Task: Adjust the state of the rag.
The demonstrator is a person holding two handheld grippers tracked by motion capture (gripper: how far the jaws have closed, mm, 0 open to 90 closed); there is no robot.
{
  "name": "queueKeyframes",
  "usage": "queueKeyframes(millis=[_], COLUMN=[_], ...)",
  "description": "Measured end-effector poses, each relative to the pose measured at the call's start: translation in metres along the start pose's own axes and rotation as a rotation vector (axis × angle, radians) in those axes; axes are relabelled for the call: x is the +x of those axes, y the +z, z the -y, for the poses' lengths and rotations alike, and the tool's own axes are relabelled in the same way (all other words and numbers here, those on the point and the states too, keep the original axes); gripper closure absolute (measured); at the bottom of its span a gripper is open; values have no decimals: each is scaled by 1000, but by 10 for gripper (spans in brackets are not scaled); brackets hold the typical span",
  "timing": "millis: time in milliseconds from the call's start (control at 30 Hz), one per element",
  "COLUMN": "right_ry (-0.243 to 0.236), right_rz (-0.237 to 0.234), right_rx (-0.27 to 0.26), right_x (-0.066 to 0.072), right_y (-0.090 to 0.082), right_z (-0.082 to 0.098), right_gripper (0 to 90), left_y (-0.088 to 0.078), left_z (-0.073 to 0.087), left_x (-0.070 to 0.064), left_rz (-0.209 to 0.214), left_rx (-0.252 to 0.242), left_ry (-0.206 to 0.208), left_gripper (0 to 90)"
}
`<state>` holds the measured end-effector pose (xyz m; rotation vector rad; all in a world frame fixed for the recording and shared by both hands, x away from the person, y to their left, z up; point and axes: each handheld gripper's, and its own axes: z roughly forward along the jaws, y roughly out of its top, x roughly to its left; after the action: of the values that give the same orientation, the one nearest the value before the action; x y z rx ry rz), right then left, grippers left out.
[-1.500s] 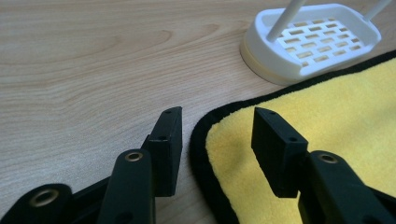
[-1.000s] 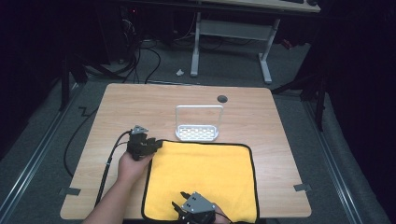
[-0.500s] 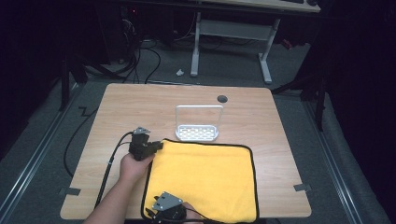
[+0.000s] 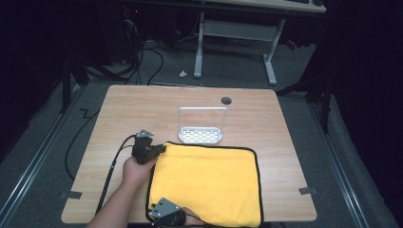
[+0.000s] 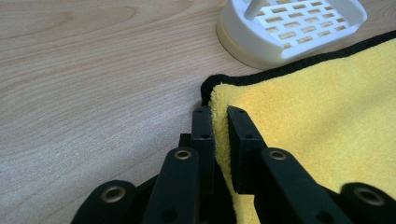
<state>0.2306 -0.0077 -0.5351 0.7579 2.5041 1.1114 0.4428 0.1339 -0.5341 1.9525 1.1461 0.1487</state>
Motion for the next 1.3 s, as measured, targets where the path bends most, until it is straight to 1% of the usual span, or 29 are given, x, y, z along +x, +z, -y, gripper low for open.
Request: queueKeyframes(millis=[167, 200, 233, 300, 333, 367, 400, 467, 500, 533, 567, 633, 667, 700, 733, 767, 800, 833, 933, 967, 1000, 1033, 1067, 1100, 1167, 1200, 1233, 1300], right_ry=[-13, -14, -12, 4, 4, 17, 19, 24, 22, 16, 9, 3, -1, -4, -8, -16, -18, -25, -46, -53, -53, -58, -60, -65, -60, -59, -58, -57], right_rz=[3, 8, 8, 9, 9, 11, 9, 6, 2, -3, -4, -14, -19, -22, -27, -32, -40, -45, -64, -65, -65, -66, -67, -55, -52, -33, -27, -6], right_rx=[0, -26, -34, -68, -68, -102, -117, -140, -146, -151, -153, -165, -170, -175, -181, -186, -193, -199, -218, -224, -224, -234, -241, -245, -248, -245, -246, -246], right_x=[-1, -2, -3, -7, -7, -11, -12, -12, -11, -9, -8, -4, -2, -1, 1, 3, 6, 8, 15, 17, 17, 18, 18, 16, 15, 10, 8, 2], right_y=[-1, -4, -7, -14, -14, -23, -26, -30, -31, -31, -31, -30, -29, -29, -28, -26, -25, -24, -22, -22, -22, -23, -25, -28, -30, -37, -40, -50], right_z=[0, -2, -3, -7, -7, -12, -14, -19, -21, -23, -26, -30, -33, -36, -39, -42, -46, -51, -62, -66, -66, -68, -70, -69, -68, -63, -61, -54], right_gripper=[847, 851, 851, 851, 851, 851, 851, 851, 851, 851, 851, 850, 850, 850, 850, 850, 850, 850, 850, 850, 850, 850, 850, 850, 850, 850, 850, 849], left_y=[-1, -2, -3, -5, -5, -7, -9, -13, -16, -16, -23, -32, -36, -36, -40, -50, -55, -61, -79, -85, -85, -92, -96, -99, -100, -96, -92, -83], left_z=[2, 2, 2, 3, 3, 3, 4, 4, 4, 4, 5, 7, 8, 8, 9, 12, 13, 14, 15, 15, 15, 14, 12, 10, 8, 3, 0, -6], left_x=[1, 2, 3, 4, 4, 6, 7, 11, 13, 13, 17, 23, 25, 25, 29, 36, 39, 41, 48, 49, 49, 50, 50, 48, 46, 37, 31, 19], left_rz=[0, 2, 3, 2, 2, -5, -5, -13, -15, -15, -20, -38, -47, -47, -64, -86, -100, -111, -126, -132, -132, -135, -139, -133, -127, -127, -122, -110], left_rx=[-12, -24, -28, -40, -40, -50, -57, -60, -69, -69, -82, -89, -90, -90, -90, -88, -82, -90, -121, -131, -131, -144, -152, -172, -174, -174, -174, -183], left_ry=[-14, -20, -18, -21, -21, -28, -37, -47, -57, -57, -67, -73, -74, -74, -80, -96, -93, -94, -110, -115, -115, -120, -122, -132, -134, -116, -104, -96], left_gripper=[823, 824, 827, 829, 830, 831, 831, 832, 832, 832, 832, 832, 832, 832, 832, 831, 831, 831, 831, 831, 830, 830, 830, 830, 830, 830, 829, 827])
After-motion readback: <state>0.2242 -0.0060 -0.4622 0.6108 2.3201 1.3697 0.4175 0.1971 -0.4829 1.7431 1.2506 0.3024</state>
